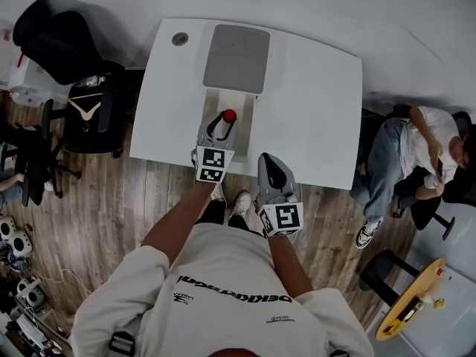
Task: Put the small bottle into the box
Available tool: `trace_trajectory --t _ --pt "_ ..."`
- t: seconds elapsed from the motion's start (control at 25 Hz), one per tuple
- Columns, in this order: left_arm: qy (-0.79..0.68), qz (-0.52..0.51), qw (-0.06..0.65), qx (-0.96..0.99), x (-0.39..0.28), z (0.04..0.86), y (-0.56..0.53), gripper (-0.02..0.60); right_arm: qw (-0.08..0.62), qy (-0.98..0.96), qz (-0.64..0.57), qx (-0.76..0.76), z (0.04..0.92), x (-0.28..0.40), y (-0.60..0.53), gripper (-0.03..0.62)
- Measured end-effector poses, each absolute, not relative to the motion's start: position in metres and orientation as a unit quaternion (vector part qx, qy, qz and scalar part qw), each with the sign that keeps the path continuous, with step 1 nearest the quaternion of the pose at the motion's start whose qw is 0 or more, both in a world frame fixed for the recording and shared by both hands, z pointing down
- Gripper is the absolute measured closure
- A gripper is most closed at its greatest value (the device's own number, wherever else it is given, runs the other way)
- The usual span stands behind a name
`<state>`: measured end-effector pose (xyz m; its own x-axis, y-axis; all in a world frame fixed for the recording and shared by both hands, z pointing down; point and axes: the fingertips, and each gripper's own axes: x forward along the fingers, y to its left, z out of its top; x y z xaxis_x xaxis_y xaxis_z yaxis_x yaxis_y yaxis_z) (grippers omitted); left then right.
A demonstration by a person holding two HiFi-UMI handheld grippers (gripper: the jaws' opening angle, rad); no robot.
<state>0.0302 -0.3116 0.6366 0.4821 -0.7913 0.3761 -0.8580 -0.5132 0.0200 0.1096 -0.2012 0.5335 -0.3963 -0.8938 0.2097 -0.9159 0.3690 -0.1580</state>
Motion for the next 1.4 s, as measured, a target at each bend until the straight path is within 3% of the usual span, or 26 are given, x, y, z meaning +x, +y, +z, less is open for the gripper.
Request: trace_trajectory --t 0.96,1.4 --pt "-0.497 0.139 0.066 0.854 0.034 0.588 -0.272 0.580 0.026 -0.843 0.103 0.527 0.510 0.113 -0.180 0.595" --pt "-0.507 0.125 0.056 0.851 0.028 0.568 -0.246 0.580 0.026 -0.855 0.097 0.509 0.505 0.108 -0.166 0.595"
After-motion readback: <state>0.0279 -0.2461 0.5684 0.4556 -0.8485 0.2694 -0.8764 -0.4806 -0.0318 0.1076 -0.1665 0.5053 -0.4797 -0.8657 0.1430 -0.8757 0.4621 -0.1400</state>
